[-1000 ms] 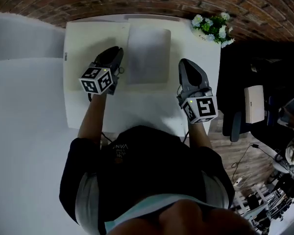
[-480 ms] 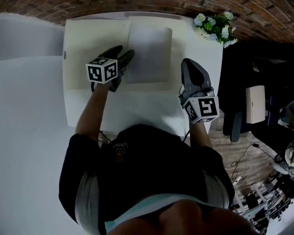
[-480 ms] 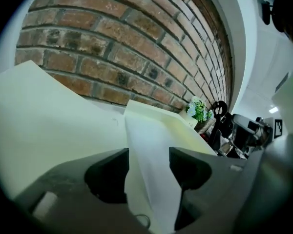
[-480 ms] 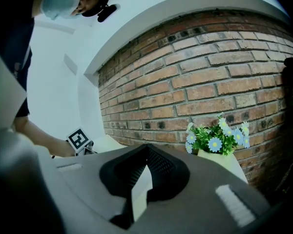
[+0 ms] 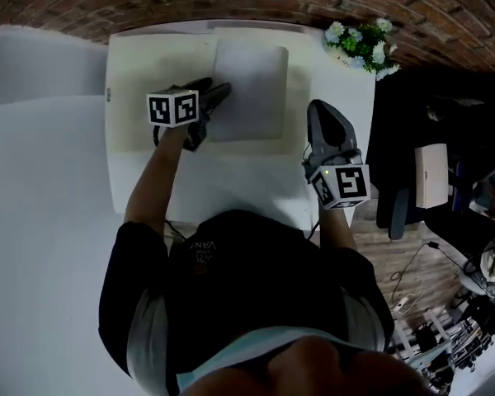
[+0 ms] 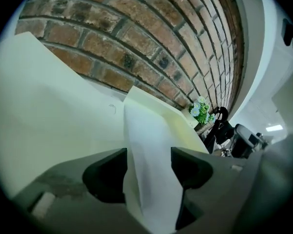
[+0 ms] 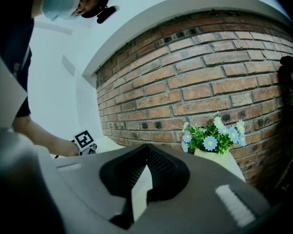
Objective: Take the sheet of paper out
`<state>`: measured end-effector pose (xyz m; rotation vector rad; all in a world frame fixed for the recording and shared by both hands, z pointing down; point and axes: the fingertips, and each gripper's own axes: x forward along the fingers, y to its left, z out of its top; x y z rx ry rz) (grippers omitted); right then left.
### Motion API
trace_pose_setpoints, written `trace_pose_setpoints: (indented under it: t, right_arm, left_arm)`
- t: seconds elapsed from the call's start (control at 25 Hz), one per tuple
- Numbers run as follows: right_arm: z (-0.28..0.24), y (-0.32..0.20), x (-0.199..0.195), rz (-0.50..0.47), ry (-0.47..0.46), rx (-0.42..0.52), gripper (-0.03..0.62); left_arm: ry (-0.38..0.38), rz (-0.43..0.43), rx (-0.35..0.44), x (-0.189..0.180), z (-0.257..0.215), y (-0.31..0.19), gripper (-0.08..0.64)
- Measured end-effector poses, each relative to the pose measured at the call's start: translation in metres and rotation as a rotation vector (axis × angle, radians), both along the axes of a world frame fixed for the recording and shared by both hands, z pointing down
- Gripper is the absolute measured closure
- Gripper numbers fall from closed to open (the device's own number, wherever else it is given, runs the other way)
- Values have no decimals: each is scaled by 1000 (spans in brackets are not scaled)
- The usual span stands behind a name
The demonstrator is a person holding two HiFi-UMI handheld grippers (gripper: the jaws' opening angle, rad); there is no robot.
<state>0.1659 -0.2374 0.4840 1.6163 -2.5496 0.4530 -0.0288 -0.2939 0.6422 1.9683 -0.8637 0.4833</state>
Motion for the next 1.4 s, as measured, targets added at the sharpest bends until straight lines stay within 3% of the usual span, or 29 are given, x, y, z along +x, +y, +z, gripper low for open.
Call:
trace_pose_setpoints:
  t: [0.56,0.76,0.96,1.4]
  right_arm:
    - [0,0,5,13,-14,2,591]
    - [1,1,6,11,-17,2,591]
    - [0,3,4,8,-18,0,591]
    - [-3,6,-3,-9,-19,1,591]
  left_arm:
    - [104,-44,-119,6,2,7,287]
    - [33,-30,-140,1,12,9,451]
    - [-19,-17,-115,-5,14,6,557]
    - [9,-13,-103,-6,8,9,558]
